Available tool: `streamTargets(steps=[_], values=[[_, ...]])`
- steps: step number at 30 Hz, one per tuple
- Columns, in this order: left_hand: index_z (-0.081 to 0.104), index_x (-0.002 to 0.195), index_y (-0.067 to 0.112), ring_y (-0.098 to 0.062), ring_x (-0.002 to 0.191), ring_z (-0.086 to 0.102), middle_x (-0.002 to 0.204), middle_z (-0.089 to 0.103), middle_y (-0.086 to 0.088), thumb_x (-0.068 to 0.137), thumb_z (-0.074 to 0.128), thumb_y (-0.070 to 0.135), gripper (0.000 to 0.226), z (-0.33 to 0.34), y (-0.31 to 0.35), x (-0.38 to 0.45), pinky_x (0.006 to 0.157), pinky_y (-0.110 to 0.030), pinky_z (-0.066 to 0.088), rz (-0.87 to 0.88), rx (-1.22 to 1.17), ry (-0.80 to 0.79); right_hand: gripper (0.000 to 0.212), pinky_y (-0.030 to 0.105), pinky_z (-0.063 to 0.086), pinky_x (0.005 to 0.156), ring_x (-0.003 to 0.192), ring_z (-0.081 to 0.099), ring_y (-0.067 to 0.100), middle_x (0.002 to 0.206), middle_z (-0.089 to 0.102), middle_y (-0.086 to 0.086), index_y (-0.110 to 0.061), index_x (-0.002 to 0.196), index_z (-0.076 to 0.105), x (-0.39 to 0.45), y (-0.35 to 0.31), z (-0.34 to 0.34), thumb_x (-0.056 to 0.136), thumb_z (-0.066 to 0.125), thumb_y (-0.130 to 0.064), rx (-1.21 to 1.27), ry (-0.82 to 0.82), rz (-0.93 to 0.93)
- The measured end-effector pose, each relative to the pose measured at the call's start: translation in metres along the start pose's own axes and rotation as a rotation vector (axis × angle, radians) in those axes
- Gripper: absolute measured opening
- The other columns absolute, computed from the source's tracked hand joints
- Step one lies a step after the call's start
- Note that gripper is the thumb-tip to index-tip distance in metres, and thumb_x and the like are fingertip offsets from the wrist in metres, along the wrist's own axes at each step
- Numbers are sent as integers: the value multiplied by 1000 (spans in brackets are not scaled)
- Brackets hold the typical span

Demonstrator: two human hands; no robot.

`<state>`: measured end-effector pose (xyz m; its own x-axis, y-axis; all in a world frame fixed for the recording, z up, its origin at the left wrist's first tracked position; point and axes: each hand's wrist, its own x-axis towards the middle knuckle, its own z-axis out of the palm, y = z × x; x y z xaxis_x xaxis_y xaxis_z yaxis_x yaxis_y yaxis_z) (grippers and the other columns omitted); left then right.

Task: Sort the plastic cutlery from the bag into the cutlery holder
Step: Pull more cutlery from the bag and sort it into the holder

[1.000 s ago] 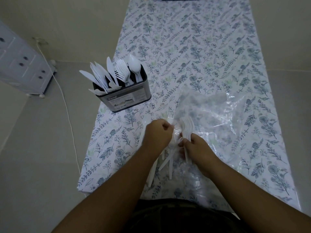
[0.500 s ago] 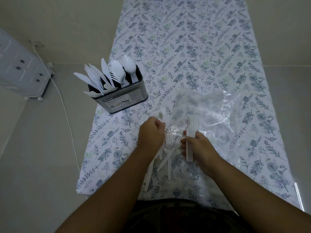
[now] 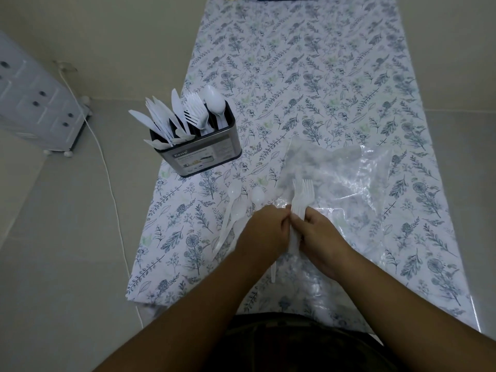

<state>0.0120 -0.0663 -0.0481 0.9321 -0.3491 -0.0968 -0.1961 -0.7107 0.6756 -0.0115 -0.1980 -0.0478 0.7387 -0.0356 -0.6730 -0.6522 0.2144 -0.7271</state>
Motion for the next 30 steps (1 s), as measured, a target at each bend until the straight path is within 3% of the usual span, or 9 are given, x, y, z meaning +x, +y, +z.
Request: streamTargets(steps=[2, 5, 8, 13, 19, 25, 30], values=[[69, 103, 12, -20, 76, 58, 88, 60, -7, 99, 46, 25, 27, -2, -3, -4, 70, -36, 52, -16, 87, -66, 19, 54, 56, 97, 104, 73, 32, 109, 76, 15, -12, 117, 67, -1, 1, -3, 105, 53, -15, -11, -1, 4], [62, 96, 14, -16, 77, 58, 88, 59, -1, 96, 55, 31, 18, 1, -11, -13, 64, -29, 48, -197, 134, -28, 16, 59, 57, 93, 93, 72, 34, 100, 74, 16, -9, 112, 66, -2, 4, -9, 103, 53, -6, -54, 38, 26], [60, 96, 15, -14, 77, 58, 87, 62, 0, 93, 63, 41, 26, 10, -18, -19, 62, -26, 43, -332, 165, -70, 17, 54, 57, 94, 87, 65, 29, 92, 69, 15, -7, 114, 65, -3, 9, -16, 102, 54, -3, -6, 67, 41], [62, 85, 16, -10, 69, 60, 76, 62, 4, 92, 66, 31, 17, 17, -21, -19, 59, -23, 48, -441, 49, -33, 21, 43, 52, 78, 77, 58, 24, 84, 63, 12, -10, 113, 65, -4, 14, -21, 101, 51, 0, 50, 61, 74], [61, 85, 15, -2, 66, 54, 73, 56, 11, 95, 63, 27, 16, 10, -19, -19, 56, -16, 36, -461, -84, 42, 14, 42, 55, 77, 77, 62, 24, 87, 64, 13, -6, 113, 65, -7, 18, -25, 100, 59, -10, 54, 30, 53], [69, 91, 15, -15, 75, 70, 83, 73, -1, 97, 61, 31, 20, 14, 7, -21, 64, -27, 56, -615, -577, -27, 16, 56, 59, 90, 94, 74, 30, 104, 75, 15, -10, 114, 66, -12, 17, -15, 102, 59, -17, 31, -40, 29], [69, 93, 13, -16, 77, 72, 85, 73, -3, 94, 64, 25, 13, 16, 5, -26, 73, -36, 62, -561, -565, 17, 18, 54, 58, 94, 100, 75, 27, 106, 78, 10, -13, 114, 68, -13, 21, -13, 100, 64, -22, -54, -56, -28]])
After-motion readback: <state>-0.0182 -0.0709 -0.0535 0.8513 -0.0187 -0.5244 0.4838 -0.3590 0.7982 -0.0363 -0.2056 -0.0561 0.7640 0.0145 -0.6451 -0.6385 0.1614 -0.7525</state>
